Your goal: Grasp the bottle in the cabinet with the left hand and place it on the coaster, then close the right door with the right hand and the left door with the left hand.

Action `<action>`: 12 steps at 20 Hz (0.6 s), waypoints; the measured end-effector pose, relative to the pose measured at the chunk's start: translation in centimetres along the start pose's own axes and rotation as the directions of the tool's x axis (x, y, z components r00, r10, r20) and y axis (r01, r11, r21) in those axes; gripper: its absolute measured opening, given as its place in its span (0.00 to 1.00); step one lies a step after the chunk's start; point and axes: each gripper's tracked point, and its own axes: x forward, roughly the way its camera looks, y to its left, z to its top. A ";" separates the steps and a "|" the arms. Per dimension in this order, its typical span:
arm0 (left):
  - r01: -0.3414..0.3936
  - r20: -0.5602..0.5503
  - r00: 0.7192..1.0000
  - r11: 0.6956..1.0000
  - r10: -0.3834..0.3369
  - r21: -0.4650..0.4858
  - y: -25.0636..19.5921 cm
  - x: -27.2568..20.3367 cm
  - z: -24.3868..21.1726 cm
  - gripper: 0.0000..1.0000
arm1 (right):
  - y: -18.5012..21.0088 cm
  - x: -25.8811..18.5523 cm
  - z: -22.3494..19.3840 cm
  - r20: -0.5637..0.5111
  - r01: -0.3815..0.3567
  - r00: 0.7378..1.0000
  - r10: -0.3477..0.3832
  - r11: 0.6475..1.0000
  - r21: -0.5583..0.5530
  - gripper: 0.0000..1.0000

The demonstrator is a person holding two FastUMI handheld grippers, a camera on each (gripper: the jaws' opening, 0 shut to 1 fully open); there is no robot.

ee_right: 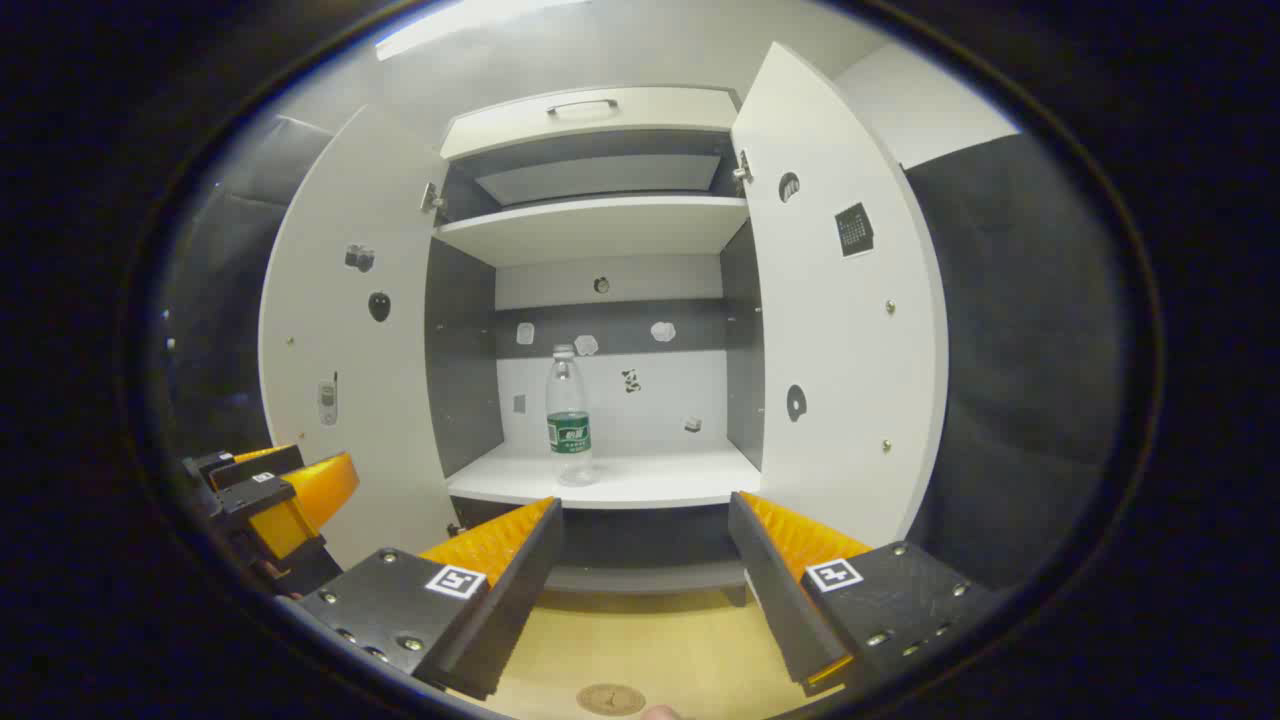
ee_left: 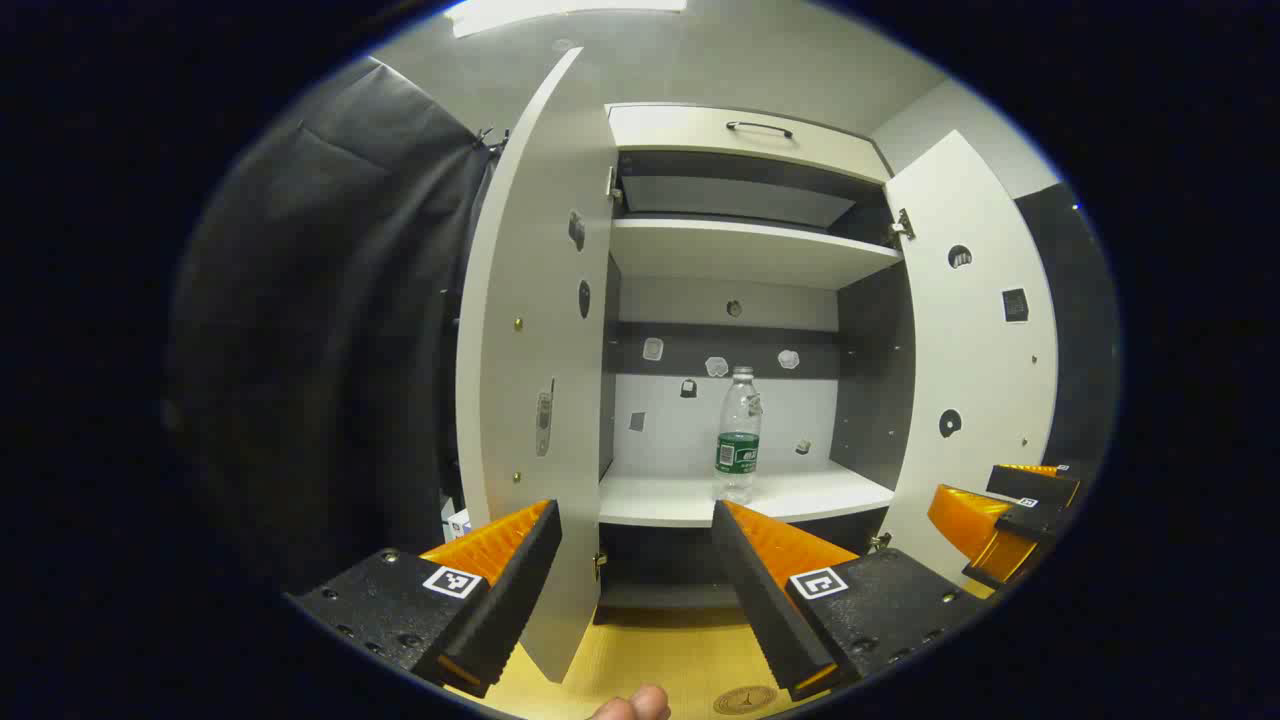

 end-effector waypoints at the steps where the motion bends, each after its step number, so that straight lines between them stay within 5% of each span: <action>1: 0.005 -0.003 1.000 1.000 -0.005 0.006 -0.2 0.0 0.0 0.96 | 0.2 0.0 -0.1 0.000 0.001 1.000 -0.001 1.000 -0.001 0.97; 12: 0.020 -0.022 1.000 1.000 -0.020 0.004 -0.3 0.8 -0.6 0.96 | 0.6 0.4 -0.5 -0.001 0.010 1.000 -0.010 1.000 -0.014 1.00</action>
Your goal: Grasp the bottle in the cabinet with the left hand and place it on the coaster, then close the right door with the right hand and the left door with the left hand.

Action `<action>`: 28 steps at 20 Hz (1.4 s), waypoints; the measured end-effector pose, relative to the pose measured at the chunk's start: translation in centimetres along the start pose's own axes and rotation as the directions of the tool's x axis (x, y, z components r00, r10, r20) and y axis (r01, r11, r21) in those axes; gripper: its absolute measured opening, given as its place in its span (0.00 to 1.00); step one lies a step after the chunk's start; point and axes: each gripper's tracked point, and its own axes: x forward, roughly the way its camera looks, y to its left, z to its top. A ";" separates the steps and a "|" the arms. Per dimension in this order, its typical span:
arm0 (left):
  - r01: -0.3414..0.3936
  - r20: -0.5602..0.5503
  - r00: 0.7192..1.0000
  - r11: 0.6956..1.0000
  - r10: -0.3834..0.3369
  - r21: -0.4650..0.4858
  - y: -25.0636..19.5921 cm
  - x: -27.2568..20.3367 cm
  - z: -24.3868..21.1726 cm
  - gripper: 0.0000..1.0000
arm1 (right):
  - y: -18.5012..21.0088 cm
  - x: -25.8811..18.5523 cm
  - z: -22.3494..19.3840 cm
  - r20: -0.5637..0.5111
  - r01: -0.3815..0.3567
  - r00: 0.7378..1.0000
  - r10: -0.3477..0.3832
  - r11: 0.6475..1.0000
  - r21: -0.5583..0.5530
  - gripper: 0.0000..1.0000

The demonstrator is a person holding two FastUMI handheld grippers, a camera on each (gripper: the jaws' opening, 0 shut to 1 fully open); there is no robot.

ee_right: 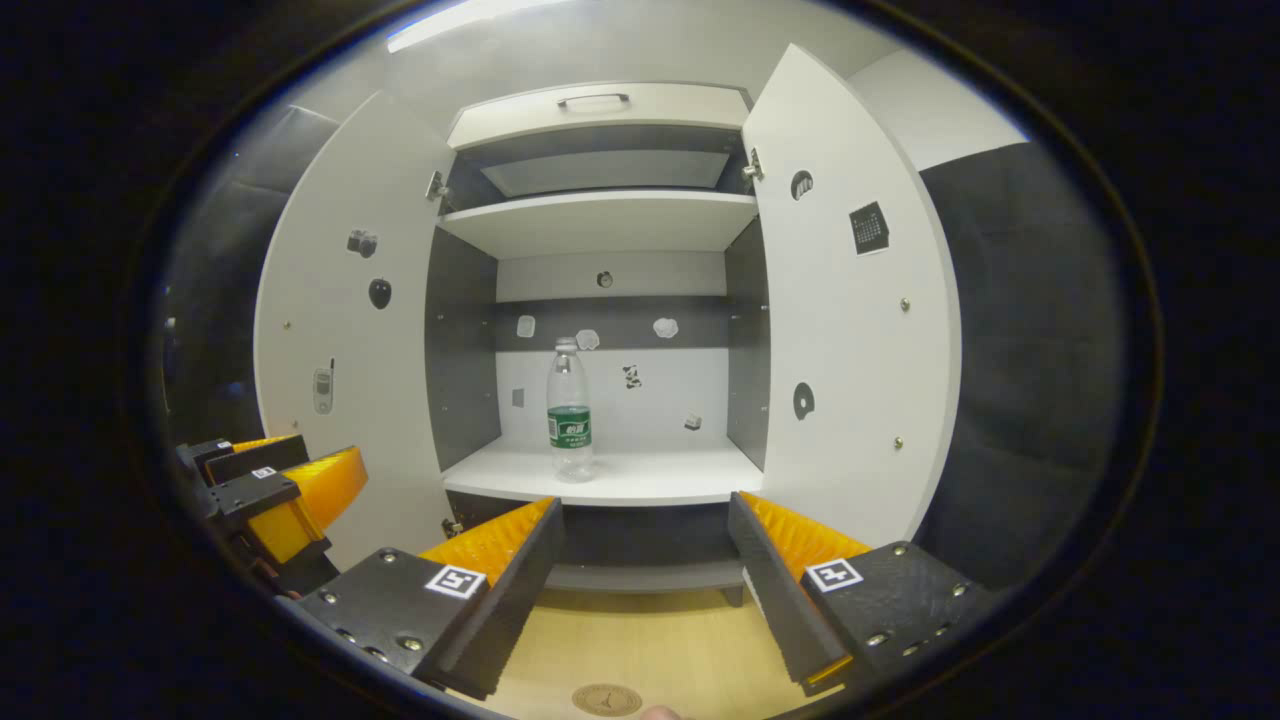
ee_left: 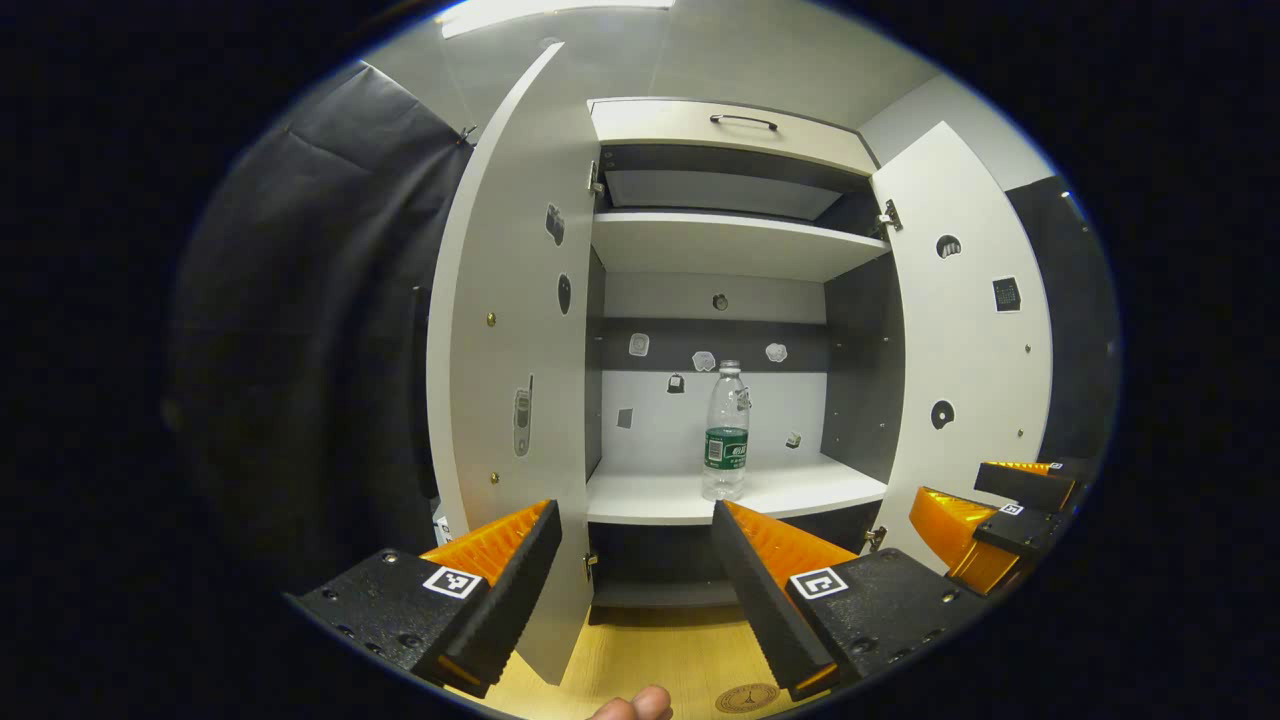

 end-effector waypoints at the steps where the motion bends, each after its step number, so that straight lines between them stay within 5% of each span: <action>1: -0.002 -0.002 1.000 1.000 0.002 -0.002 0.1 0.0 -0.1 0.96 | 0.0 0.1 0.1 0.001 0.001 1.000 -0.001 1.000 0.002 1.00; 11: 0.021 -0.019 1.000 1.000 -0.021 0.017 -1.0 2.1 -0.9 0.96 | -0.7 1.3 0.4 0.001 0.012 1.000 -0.012 1.000 0.014 1.00; 28: 0.153 -0.019 0.988 0.988 -0.152 0.024 -9.6 21.2 -1.8 0.96 | -5.0 2.6 -0.3 -0.052 0.104 0.993 -0.106 0.994 -0.040 0.97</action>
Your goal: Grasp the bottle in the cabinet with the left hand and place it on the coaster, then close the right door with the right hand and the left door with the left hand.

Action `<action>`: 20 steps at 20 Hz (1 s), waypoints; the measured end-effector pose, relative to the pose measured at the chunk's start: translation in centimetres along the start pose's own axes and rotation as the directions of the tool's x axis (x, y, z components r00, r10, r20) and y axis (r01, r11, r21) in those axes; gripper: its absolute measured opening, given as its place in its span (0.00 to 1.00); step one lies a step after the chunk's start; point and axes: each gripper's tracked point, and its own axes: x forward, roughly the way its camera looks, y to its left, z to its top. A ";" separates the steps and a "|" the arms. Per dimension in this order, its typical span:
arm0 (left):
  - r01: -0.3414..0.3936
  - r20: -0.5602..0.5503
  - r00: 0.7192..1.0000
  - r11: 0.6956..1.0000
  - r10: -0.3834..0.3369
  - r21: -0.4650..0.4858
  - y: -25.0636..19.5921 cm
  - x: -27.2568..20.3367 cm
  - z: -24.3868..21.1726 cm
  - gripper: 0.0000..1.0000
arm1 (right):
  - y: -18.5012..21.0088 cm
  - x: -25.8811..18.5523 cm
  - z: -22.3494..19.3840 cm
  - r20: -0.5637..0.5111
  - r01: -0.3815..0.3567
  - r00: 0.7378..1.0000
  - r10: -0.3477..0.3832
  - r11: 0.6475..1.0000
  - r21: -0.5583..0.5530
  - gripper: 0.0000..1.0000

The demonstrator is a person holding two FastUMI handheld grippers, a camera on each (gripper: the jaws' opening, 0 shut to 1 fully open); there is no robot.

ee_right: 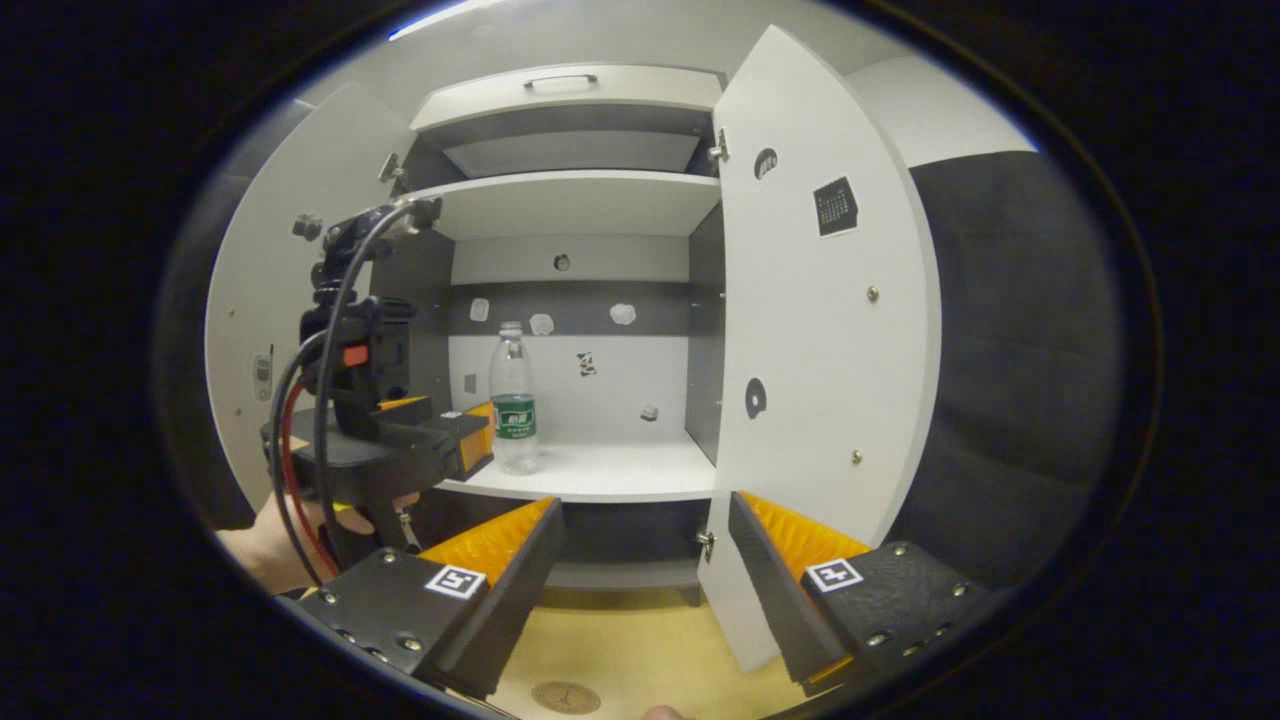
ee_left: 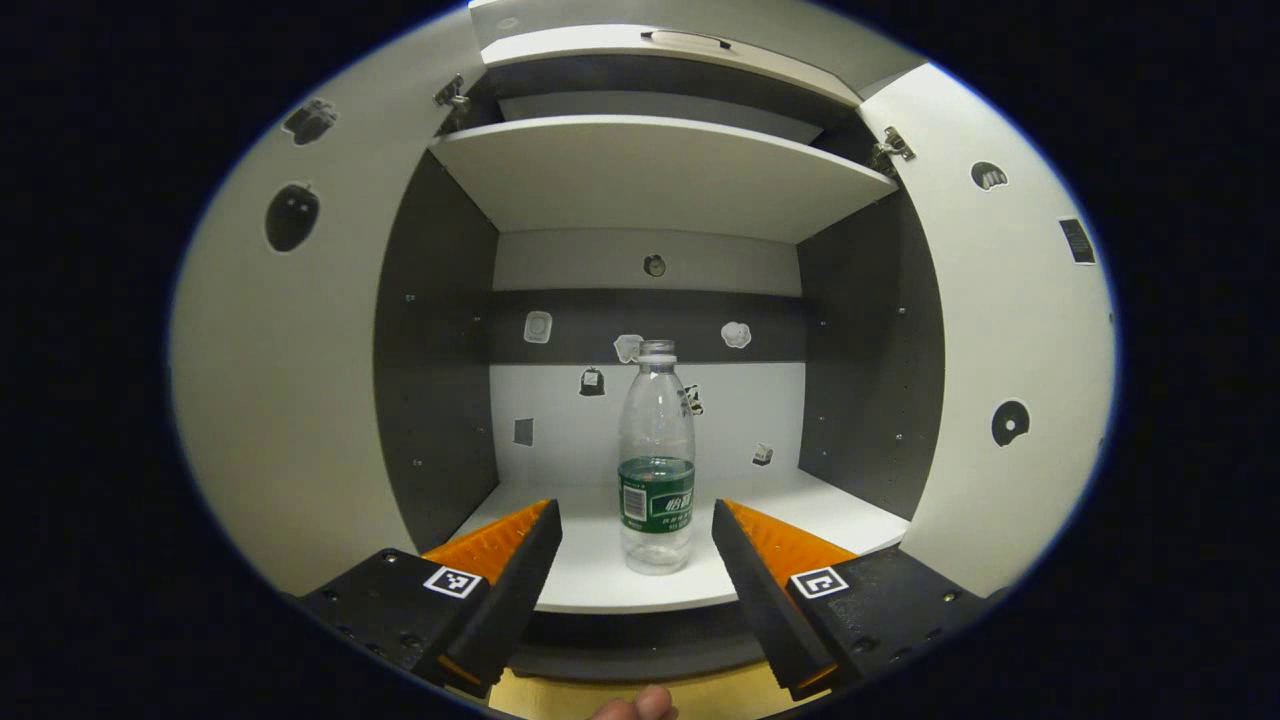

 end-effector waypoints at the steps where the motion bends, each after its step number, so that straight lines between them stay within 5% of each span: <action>1: -0.002 -0.002 1.000 1.000 0.002 0.004 -0.1 1.1 0.0 0.99 | -0.4 0.1 -0.1 -0.003 0.009 1.000 -0.009 1.000 -0.006 0.97; 15: 0.005 -0.034 0.999 1.000 -0.005 -0.005 -0.8 11.0 -1.4 0.96 | -1.7 1.7 -1.6 -0.073 0.053 0.996 -0.057 0.997 -0.063 1.00; 17: -0.001 -0.030 1.000 1.000 0.001 -0.003 -0.9 10.9 -1.3 0.80 | -1.5 1.7 -1.7 -0.076 0.046 0.996 -0.051 0.996 -0.071 1.00; 20: 0.014 -0.021 1.000 1.000 -0.014 -0.012 -1.2 10.3 -0.7 0.81 | -1.5 1.7 -1.8 -0.072 0.041 0.996 -0.047 0.997 -0.072 0.97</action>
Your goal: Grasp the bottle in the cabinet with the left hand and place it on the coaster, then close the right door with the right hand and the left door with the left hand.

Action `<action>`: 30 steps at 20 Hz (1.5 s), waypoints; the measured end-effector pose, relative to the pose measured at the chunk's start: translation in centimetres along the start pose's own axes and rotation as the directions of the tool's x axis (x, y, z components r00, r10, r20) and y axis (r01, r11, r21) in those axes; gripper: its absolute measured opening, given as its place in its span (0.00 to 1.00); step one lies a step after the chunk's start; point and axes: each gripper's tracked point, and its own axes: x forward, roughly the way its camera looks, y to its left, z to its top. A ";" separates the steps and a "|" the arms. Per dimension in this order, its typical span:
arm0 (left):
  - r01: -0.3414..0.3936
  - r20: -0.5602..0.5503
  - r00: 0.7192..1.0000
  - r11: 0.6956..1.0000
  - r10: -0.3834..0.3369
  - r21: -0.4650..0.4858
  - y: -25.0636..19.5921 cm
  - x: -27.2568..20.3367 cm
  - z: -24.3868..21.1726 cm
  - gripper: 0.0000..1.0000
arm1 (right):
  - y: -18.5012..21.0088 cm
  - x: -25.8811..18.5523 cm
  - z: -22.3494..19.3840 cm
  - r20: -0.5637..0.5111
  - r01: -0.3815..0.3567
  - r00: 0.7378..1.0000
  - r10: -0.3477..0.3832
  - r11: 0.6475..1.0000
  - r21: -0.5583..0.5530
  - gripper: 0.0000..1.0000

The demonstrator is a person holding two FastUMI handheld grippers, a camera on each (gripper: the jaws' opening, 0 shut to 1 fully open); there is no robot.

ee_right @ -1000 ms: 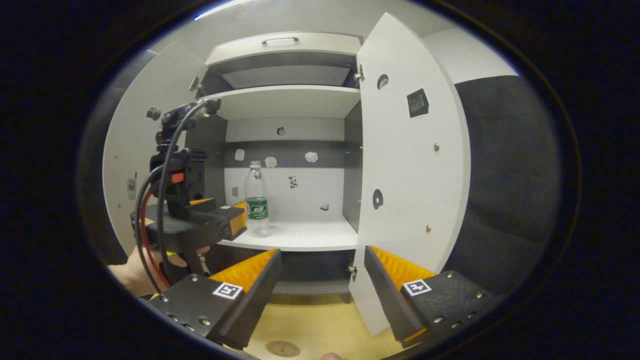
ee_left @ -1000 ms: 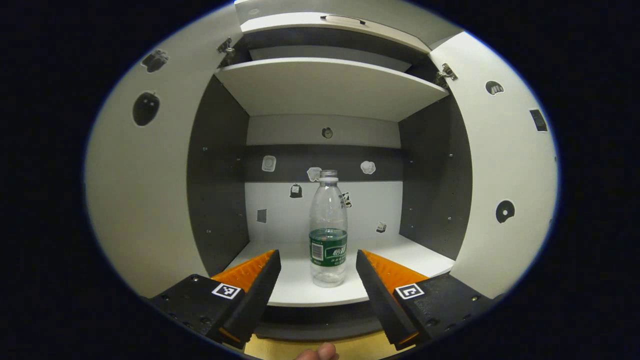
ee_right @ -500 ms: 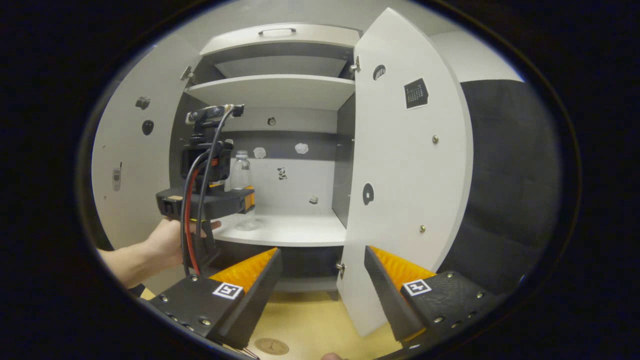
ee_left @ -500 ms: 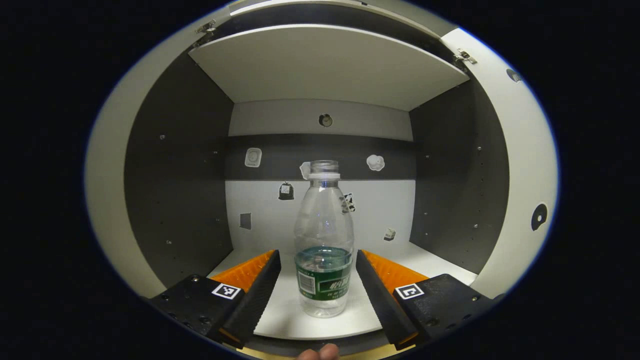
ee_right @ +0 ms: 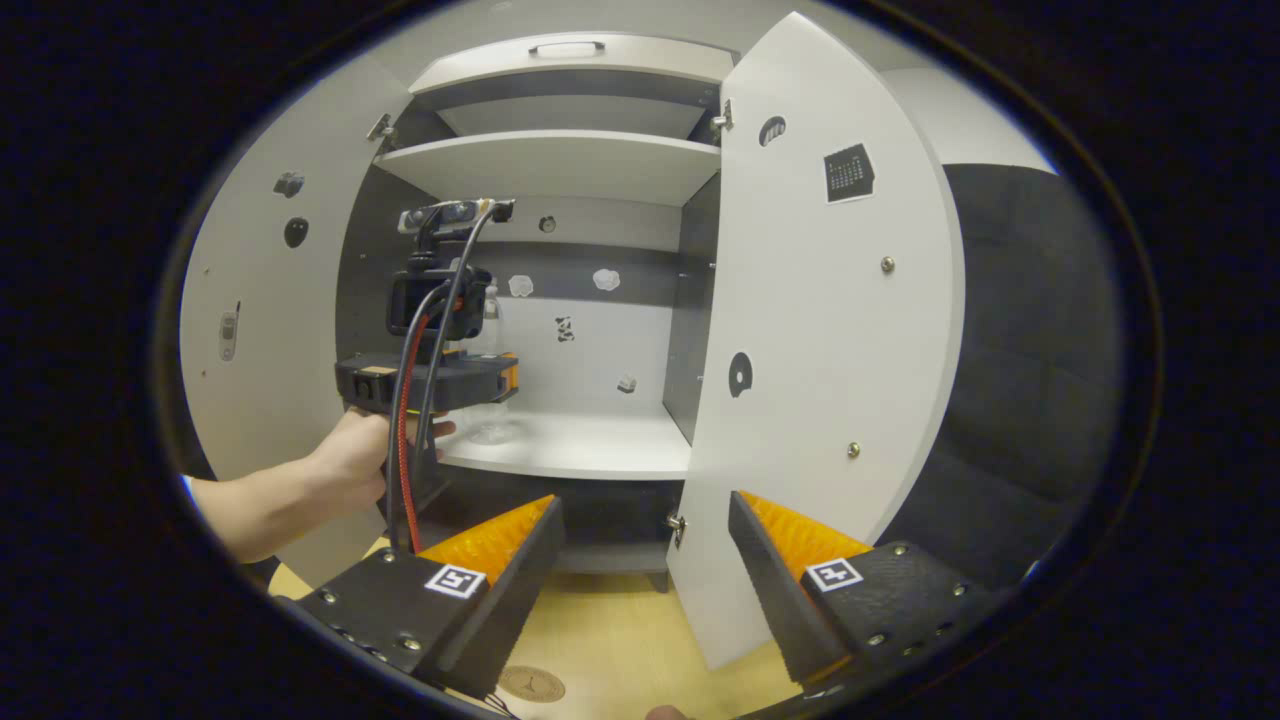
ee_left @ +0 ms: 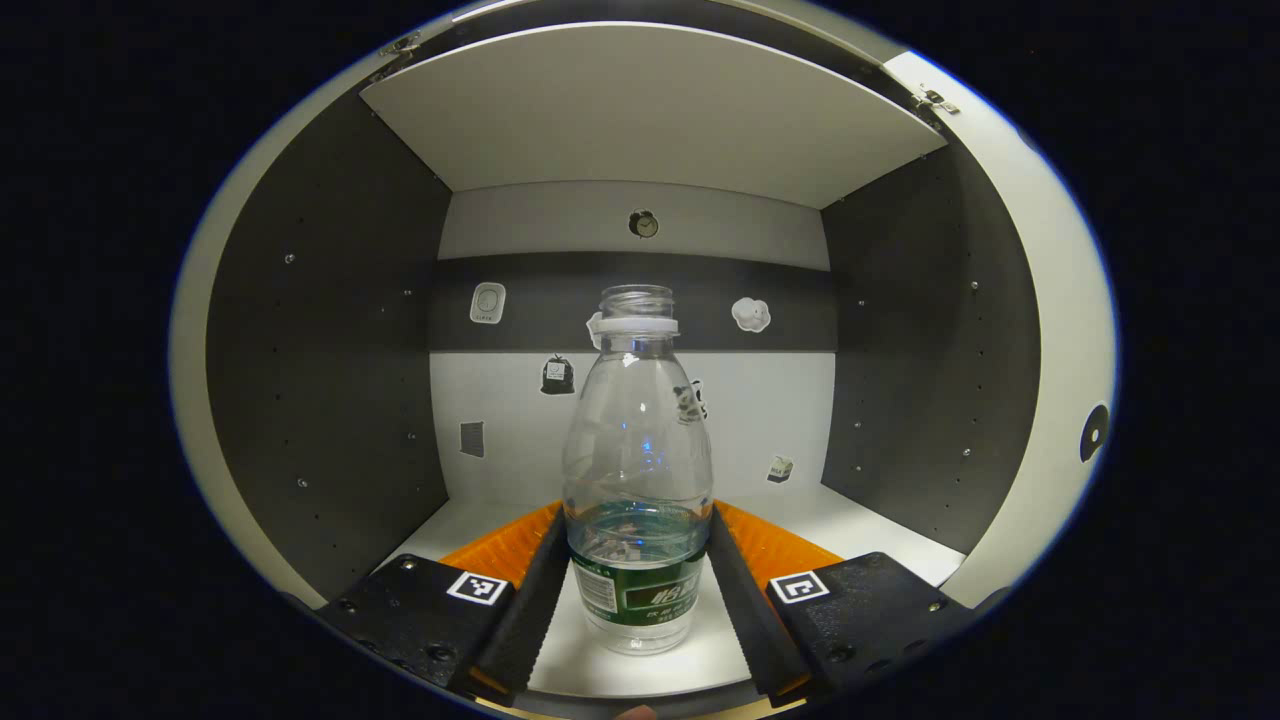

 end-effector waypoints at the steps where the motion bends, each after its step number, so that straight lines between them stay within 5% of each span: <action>1: 0.000 0.004 1.000 1.000 0.000 0.000 0.0 -0.4 0.3 0.81 | 0.1 -0.1 -0.1 0.001 -0.005 1.000 0.005 1.000 0.001 0.98; 14: 0.030 0.008 1.000 0.999 -0.030 0.026 -1.5 -13.9 -1.8 0.80 | -2.1 -3.3 -0.2 0.032 -0.039 0.999 0.037 0.997 0.065 1.00; 30: 0.091 -0.228 0.969 0.996 -0.091 -0.010 -7.2 -27.4 -20.6 0.82 | -4.9 -7.3 -8.0 -0.075 -0.045 0.996 0.049 0.997 0.062 1.00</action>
